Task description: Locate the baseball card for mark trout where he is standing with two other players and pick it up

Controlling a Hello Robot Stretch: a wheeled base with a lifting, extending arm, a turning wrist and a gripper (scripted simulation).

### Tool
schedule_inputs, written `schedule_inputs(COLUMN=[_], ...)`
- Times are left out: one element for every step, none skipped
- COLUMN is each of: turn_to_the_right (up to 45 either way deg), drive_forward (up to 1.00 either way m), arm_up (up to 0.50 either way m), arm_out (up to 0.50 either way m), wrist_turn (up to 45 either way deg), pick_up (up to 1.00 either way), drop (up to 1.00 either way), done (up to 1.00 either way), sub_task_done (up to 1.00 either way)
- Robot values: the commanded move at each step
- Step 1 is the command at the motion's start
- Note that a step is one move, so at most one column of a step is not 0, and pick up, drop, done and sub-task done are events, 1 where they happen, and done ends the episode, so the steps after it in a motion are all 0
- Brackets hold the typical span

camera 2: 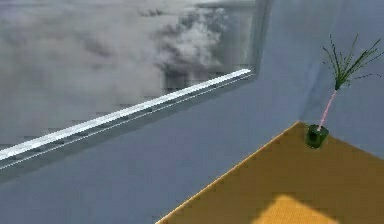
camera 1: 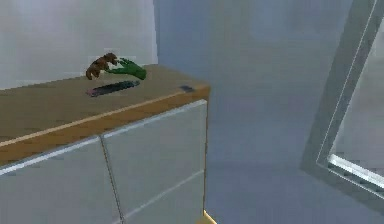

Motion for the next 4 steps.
schedule_inputs(turn_to_the_right=[0.0, -45.0, -42.0, -6.0], drive_forward=[0.15, 0.00, 0.00, 0.00], arm_up=[0.00, 0.00, 0.00, 0.00], arm_out=[0.00, 0.00, 0.00, 0.00], wrist_turn=[0.0, 0.0, 0.0, 0.0], pick_up=[0.00, 0.00, 0.00, 0.00], drop=[0.00, 0.00, 0.00, 0.00], done=[0.00, 0.00, 0.00, 0.00], sub_task_done=[0.00, 0.00, 0.00, 0.00])
